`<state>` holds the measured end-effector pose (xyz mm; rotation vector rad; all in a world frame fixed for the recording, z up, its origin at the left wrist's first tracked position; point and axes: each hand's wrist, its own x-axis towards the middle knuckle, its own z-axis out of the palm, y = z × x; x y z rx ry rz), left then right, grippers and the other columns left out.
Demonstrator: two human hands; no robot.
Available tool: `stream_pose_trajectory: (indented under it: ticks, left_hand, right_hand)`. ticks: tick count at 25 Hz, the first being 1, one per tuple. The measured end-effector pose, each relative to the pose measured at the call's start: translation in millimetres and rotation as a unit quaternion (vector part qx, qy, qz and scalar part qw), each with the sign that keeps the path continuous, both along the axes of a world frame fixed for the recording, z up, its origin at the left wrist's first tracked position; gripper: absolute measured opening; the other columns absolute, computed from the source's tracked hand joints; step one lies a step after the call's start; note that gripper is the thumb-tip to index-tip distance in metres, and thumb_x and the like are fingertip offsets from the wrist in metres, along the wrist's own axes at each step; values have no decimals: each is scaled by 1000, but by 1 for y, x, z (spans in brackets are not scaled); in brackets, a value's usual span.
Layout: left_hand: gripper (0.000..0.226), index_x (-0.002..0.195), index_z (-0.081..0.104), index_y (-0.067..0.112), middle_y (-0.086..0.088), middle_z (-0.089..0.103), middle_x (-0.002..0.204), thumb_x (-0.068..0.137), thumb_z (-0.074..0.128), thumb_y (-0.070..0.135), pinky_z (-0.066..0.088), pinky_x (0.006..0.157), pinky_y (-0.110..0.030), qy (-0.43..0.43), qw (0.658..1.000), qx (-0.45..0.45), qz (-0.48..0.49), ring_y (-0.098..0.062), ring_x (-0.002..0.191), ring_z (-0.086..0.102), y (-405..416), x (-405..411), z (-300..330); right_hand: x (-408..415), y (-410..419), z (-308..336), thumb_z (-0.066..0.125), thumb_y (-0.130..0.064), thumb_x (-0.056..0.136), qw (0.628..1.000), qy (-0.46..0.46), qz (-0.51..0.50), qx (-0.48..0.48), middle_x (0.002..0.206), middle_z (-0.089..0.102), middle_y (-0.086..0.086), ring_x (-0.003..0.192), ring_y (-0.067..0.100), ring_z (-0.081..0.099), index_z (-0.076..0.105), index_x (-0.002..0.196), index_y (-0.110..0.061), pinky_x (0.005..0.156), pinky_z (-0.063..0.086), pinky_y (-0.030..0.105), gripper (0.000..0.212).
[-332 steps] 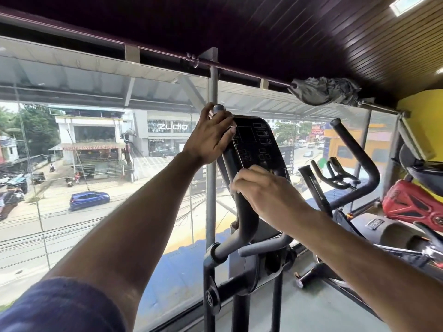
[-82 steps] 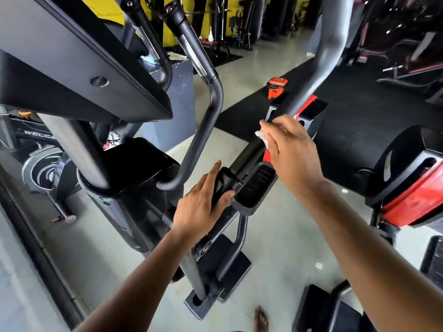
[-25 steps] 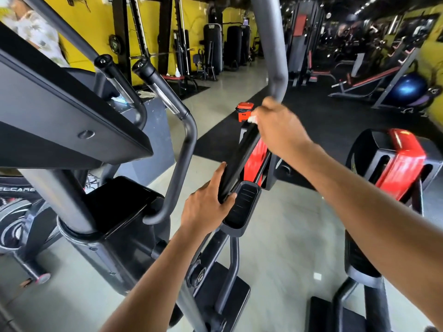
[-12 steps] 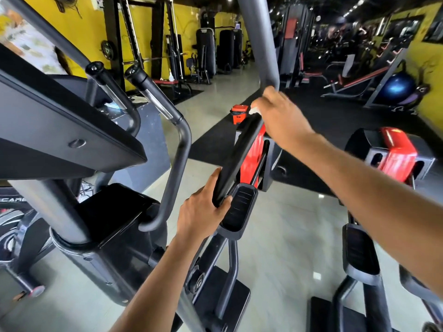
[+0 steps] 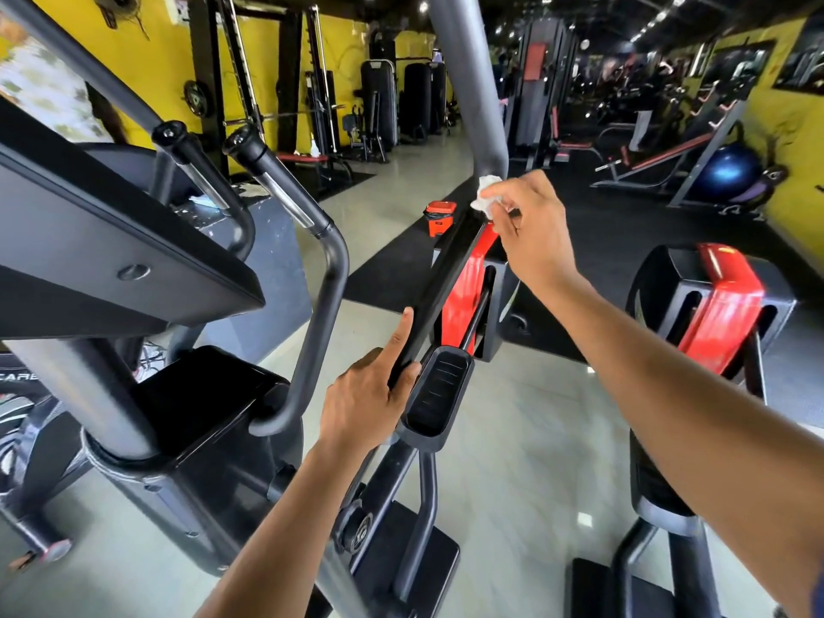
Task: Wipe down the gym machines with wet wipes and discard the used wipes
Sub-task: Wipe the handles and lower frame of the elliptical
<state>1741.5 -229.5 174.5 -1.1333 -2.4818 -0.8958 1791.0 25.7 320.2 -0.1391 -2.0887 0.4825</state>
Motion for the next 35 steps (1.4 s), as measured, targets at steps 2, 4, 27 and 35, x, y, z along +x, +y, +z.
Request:
stream_pose_trajectory:
  ticks: [2, 4, 27, 35]
  left_hand:
    - [68, 159, -4, 57, 9, 57, 78, 107, 39, 56, 49, 61, -33, 3, 1000, 0, 5, -13, 65, 56, -1, 0, 0]
    - [67, 159, -3, 57, 11, 53, 76, 106, 40, 56, 45, 59, -31, 2, 1000, -2, 8, -12, 64, 53, -1, 2, 0]
    - [130, 153, -32, 48, -13, 75, 101, 74, 65, 83, 58, 80, -48, -141, 981, 17, 134, -39, 92, 72, -39, 27, -28]
    - [129, 153, -30, 52, -2, 71, 86, 71, 64, 86, 59, 73, -45, -153, 980, 28, 127, -30, 78, 71, -40, 23, -31]
  right_hand:
    - [-3, -17, -21, 56, -16, 103, 999, 10, 14, -41, 106, 56, -3, 89, 11, 62, 67, 111, -18, 82, 58, 35, 14]
    - [0, -28, -41, 56, -16, 103, 998, -4, 33, -53, 104, 62, -6, 90, 12, 62, 66, 109, -17, 82, 57, 37, 12]
    - [3, -145, -68, 64, 1, 90, 870, -359, 70, 331, 87, 59, 5, 99, 24, 44, 55, 102, -9, 78, 56, 37, 18]
    - [26, -122, -89, 40, -12, 90, 901, -294, 140, 288, 114, 70, -1, 106, 18, 49, 64, 123, -16, 71, 54, 30, 41]
